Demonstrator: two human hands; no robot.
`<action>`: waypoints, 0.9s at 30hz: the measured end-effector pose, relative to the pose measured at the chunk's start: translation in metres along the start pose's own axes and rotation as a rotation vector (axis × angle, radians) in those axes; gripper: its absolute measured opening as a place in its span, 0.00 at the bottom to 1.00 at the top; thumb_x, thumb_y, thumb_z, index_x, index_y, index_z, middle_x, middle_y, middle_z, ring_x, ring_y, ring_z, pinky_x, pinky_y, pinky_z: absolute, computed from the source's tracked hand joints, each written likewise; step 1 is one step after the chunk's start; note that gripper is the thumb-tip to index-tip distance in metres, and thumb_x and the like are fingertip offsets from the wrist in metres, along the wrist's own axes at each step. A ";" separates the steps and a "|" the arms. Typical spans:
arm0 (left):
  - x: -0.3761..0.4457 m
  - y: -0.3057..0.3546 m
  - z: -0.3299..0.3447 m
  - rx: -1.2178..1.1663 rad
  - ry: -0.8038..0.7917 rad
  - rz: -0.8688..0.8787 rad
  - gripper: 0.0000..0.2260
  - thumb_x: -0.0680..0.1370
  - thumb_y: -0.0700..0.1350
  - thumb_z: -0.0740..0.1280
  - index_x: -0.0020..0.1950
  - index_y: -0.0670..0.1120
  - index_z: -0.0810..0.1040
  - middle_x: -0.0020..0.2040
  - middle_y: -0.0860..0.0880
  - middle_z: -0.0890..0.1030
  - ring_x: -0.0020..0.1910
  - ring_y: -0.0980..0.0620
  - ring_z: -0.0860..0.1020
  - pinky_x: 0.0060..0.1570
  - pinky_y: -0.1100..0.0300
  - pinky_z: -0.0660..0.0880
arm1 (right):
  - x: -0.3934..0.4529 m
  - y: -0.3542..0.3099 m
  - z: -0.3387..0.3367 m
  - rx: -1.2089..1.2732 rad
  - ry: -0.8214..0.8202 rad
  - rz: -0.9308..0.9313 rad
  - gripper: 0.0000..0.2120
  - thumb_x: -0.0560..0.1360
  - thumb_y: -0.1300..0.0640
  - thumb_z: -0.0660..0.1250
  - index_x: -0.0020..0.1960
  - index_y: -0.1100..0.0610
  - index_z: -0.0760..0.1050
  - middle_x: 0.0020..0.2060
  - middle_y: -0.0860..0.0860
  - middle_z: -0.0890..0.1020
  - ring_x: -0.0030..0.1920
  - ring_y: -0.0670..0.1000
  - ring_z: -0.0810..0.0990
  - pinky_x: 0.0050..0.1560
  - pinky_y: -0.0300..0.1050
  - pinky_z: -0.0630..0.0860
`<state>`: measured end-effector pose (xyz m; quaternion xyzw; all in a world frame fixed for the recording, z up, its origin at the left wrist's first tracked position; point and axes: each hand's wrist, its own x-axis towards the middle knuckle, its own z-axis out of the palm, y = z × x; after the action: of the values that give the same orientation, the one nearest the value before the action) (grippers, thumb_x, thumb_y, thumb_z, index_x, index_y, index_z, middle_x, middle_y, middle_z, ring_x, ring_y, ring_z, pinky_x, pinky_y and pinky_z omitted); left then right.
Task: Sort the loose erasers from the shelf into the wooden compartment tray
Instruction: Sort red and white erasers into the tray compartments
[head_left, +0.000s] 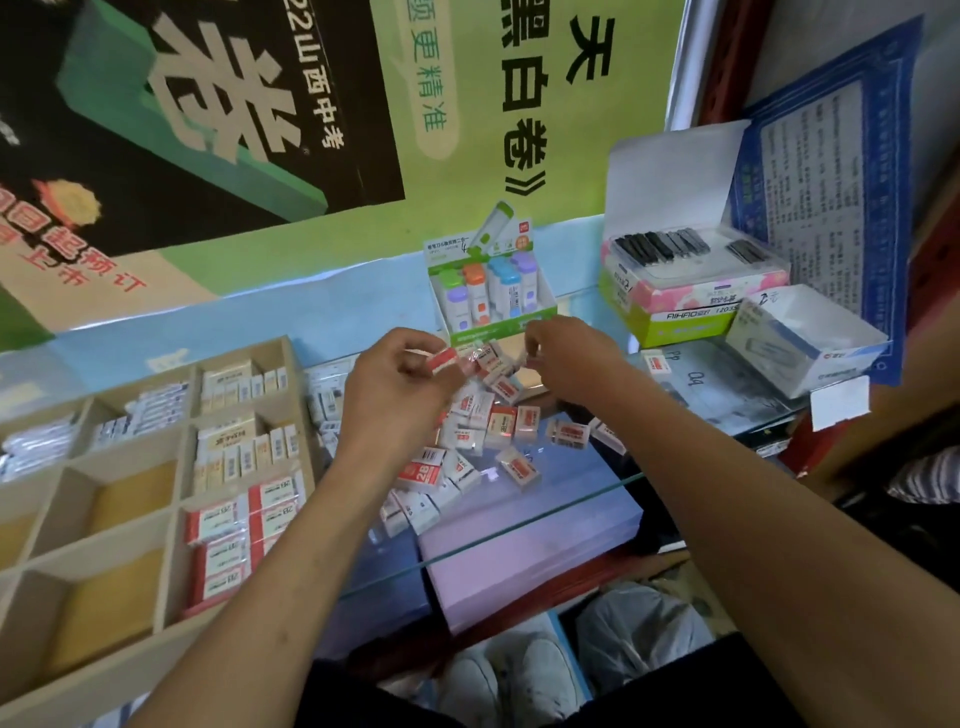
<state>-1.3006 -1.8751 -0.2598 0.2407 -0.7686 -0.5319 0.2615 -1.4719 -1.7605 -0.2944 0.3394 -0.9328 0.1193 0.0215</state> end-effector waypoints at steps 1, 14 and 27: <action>0.000 0.001 -0.002 -0.021 0.012 0.009 0.09 0.70 0.45 0.77 0.45 0.51 0.79 0.40 0.48 0.82 0.40 0.46 0.83 0.43 0.45 0.81 | -0.003 0.002 -0.001 0.020 0.021 0.024 0.04 0.76 0.59 0.65 0.52 0.56 0.75 0.51 0.55 0.78 0.51 0.55 0.77 0.43 0.46 0.72; -0.062 -0.004 -0.053 -0.019 0.066 0.132 0.08 0.72 0.40 0.75 0.42 0.53 0.83 0.40 0.48 0.84 0.38 0.53 0.81 0.40 0.61 0.79 | -0.099 -0.075 -0.044 0.935 -0.069 0.049 0.15 0.72 0.53 0.73 0.56 0.53 0.74 0.46 0.52 0.81 0.39 0.51 0.80 0.37 0.47 0.79; -0.090 -0.047 -0.176 0.267 0.280 -0.134 0.06 0.70 0.43 0.77 0.38 0.52 0.82 0.38 0.53 0.84 0.39 0.56 0.81 0.38 0.64 0.73 | -0.121 -0.164 -0.027 1.006 -0.228 -0.087 0.11 0.71 0.60 0.74 0.50 0.57 0.74 0.32 0.55 0.83 0.30 0.49 0.82 0.35 0.44 0.81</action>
<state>-1.1136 -1.9532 -0.2652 0.3956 -0.7706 -0.4030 0.2955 -1.2757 -1.7995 -0.2484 0.3571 -0.7414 0.5145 -0.2412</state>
